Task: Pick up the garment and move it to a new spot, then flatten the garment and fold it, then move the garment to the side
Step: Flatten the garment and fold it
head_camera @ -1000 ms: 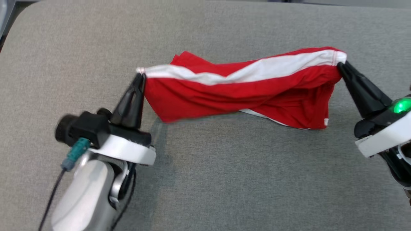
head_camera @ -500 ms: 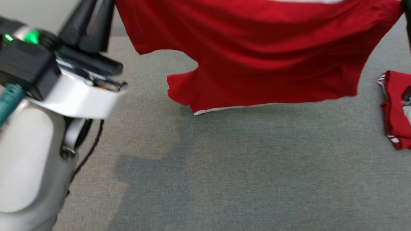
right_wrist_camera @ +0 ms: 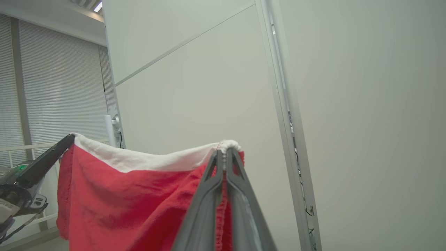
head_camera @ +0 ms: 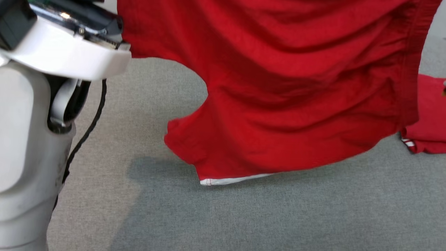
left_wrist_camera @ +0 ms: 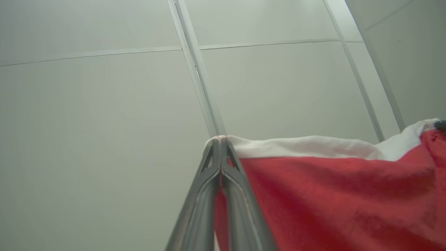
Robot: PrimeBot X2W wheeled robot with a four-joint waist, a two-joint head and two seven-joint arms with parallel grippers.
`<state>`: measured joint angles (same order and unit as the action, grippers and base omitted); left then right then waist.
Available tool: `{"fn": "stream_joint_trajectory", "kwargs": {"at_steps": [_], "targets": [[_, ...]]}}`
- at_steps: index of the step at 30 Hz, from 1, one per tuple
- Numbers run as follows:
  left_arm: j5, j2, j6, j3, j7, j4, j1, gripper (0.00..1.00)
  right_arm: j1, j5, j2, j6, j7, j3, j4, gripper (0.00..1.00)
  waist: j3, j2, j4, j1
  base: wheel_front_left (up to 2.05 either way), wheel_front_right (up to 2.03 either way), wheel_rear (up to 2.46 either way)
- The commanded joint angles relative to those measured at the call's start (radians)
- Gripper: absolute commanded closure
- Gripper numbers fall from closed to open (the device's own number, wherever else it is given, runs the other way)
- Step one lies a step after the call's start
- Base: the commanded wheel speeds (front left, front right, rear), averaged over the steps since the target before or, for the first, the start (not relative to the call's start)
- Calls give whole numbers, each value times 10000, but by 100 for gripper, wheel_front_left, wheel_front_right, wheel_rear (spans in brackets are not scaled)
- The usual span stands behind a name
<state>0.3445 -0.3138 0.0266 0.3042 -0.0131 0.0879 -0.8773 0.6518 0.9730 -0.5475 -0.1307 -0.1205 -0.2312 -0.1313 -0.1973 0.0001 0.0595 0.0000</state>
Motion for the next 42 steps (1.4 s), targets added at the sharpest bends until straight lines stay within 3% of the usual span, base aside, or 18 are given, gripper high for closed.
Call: {"fn": "stream_joint_trajectory", "kwargs": {"at_steps": [1, 9, 19, 25, 29, 36, 42], "targets": [[7, 6, 40, -24, -52, -96, -252, 100, 195, 47, 2, -3, 2, 11, 99, 100, -217, -1, 19, 0, 0, 0, 0], [-242, 330, 480, 229, -779, -2522, -2595, 100, 2971, 192, 552, -3, -293, -856, 1820, 100, -1466, -1, 30, 0, 0, 0, 0], [-319, 1041, 792, 589, -1821, -7218, -5540, 100, 6580, 205, 2156, -5, -1281, -2318, 5767, 100, -2301, -1, -23, 0, 0, 0, 0], [240, 1683, 940, 550, -2159, -9758, -5893, 100, 7580, -880, 3215, -5, -1450, -2908, 8327, 100, -2607, -1, -105, 0, 0, 0, 0], [586, 1960, 981, 550, -2343, -11039, -5541, 100, 7408, -1900, 3777, -5, -1449, -3114, 9216, 100, -2755, -1, -144, 0, 0, 0, 0], [922, 2178, 1032, 482, -2509, -11688, -4918, 100, 6773, -2664, 3833, -5, -1452, -3402, 9293, 100, -3150, -1, -166, 0, 0, 0, 0], [704, 2190, 878, -264, -2515, -9609, -2591, 100, 4695, -2910, 3361, -5, -1452, -3207, 8036, 100, -2919, -1, -163, 0, 0, 0, 0]]}}
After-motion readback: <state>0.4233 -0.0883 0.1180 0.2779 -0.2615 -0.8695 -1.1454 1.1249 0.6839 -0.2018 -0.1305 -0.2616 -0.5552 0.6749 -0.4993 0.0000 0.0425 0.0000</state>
